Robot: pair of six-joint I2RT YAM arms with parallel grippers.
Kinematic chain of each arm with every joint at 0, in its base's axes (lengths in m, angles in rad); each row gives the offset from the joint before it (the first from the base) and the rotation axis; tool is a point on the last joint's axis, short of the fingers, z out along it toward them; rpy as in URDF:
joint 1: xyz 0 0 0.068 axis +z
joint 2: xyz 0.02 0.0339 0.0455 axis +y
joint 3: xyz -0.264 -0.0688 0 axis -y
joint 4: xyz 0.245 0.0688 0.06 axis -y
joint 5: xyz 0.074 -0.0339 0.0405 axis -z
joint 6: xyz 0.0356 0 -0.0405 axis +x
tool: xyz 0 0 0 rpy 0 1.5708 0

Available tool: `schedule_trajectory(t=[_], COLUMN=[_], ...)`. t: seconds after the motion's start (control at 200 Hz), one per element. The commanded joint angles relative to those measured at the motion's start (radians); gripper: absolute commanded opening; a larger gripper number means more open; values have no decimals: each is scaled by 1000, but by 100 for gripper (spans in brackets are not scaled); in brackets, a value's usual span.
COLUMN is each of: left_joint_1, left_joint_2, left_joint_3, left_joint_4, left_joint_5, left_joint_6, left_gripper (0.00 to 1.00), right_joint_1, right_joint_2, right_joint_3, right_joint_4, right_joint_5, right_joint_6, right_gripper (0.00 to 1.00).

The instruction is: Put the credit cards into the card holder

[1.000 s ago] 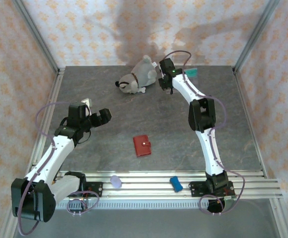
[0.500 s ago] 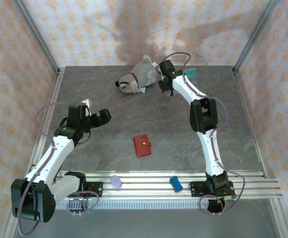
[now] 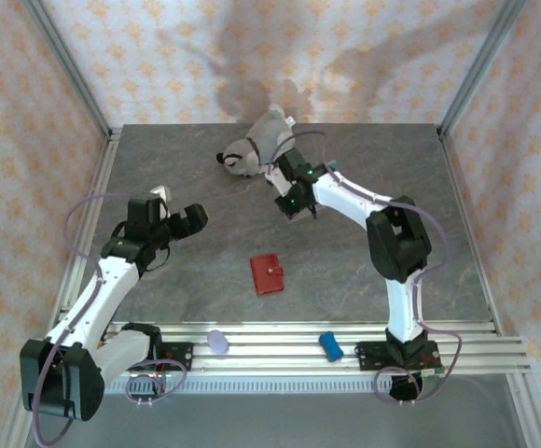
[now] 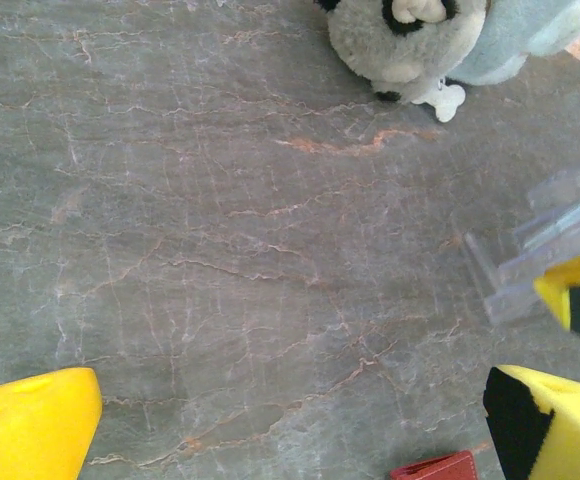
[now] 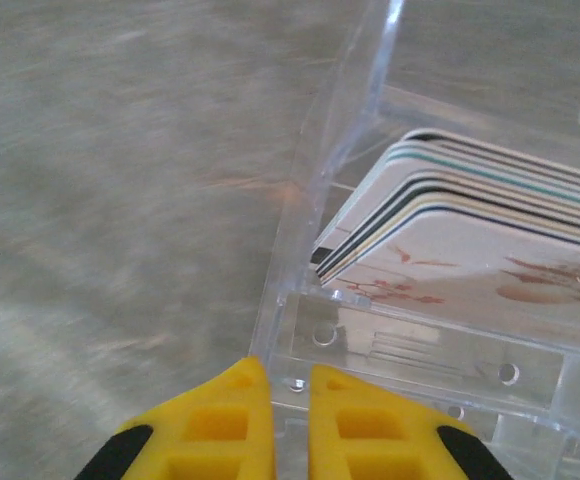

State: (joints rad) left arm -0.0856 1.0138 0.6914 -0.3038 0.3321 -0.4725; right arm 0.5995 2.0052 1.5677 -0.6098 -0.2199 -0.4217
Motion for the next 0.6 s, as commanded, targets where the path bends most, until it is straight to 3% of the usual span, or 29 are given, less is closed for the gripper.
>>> schedule_trajectory(t=[0.0, 0.25, 0.37, 0.506, 0.596], left_joint_1=[-6, -6, -5, -6, -5], left_joint_2=[-39, -33, -24, -17, -1], left_joint_3=[-35, -69, -64, -77, -66], left_joint_4=[44, 81, 70, 97, 96], left_joint_5=[-32, -18, -8, 13, 41], left_joint_6=[-23, -57, -62, -67, -61], left_gripper=[100, 99, 99, 99, 99], right_joint_1=[55, 167, 221, 233, 233], right_joint_2=[-63, -9, 11, 35, -21], right_joint_3=[-14, 49, 46, 73, 25], right_joint_4=[45, 6, 8, -40, -23], right_joint_5=[-89, -94, -15, 54, 23], right_joint_6=[-104, -235, -314, -288, -192], right_gripper=[12, 13, 17, 32, 37])
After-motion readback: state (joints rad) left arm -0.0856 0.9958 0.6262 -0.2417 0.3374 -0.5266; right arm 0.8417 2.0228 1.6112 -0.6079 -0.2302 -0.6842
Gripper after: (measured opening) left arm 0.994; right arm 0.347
